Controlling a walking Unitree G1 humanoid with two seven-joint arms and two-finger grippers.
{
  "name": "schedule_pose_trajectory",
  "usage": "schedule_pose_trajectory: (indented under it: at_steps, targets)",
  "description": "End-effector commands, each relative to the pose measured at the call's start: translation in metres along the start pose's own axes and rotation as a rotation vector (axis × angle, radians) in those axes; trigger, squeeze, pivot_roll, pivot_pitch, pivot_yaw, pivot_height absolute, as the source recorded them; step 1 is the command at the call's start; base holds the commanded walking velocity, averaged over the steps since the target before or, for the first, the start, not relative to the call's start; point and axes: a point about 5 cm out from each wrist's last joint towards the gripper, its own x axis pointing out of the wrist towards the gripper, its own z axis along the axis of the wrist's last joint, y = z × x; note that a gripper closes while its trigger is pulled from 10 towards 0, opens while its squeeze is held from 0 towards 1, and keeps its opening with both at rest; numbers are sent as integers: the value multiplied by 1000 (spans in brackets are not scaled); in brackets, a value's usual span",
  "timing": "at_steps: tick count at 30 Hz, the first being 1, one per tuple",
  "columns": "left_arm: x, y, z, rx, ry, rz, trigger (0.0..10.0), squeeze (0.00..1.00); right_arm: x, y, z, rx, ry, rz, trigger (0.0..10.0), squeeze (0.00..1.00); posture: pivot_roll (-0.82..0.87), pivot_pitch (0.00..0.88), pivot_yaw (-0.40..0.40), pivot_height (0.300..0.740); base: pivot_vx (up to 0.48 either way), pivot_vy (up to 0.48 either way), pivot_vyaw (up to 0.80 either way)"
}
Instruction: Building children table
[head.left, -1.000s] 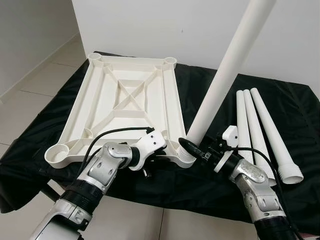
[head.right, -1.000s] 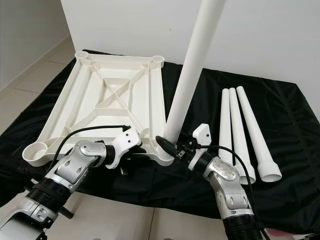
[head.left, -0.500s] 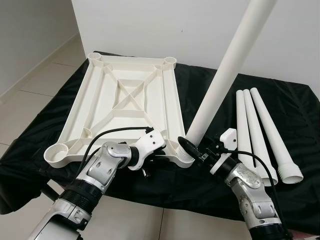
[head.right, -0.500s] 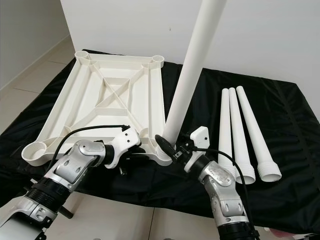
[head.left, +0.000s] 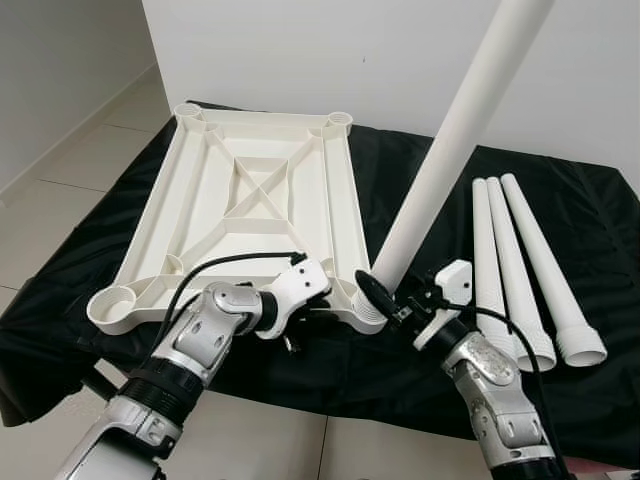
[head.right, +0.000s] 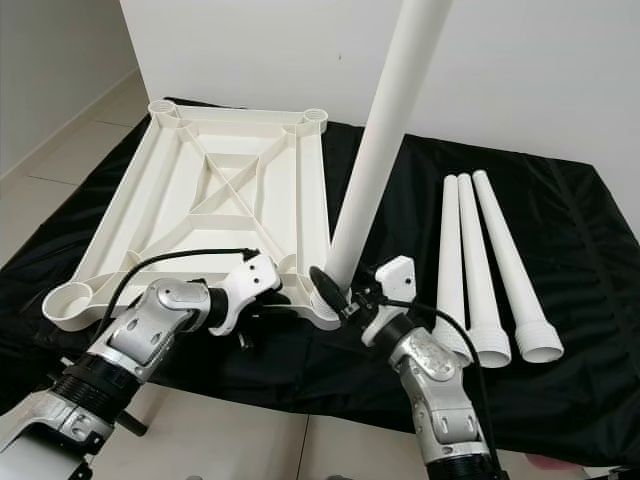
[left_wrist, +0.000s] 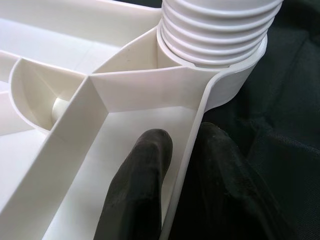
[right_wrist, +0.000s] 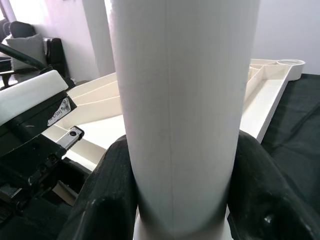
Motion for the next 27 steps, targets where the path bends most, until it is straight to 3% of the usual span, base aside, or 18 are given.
schedule_pose_trajectory:
  at_steps: [1,27]
  targets:
    - [-3,7,12,31,-26,35,10000,0,0,5,-2,10,1,1,10000,0,-68,33,-21,740,0,0,0]
    - [-2,12,12,15,-23,56,10000,0,4,10,-5,-32,4,-183,10000,0,-74,38,-8,740,0,0,0]
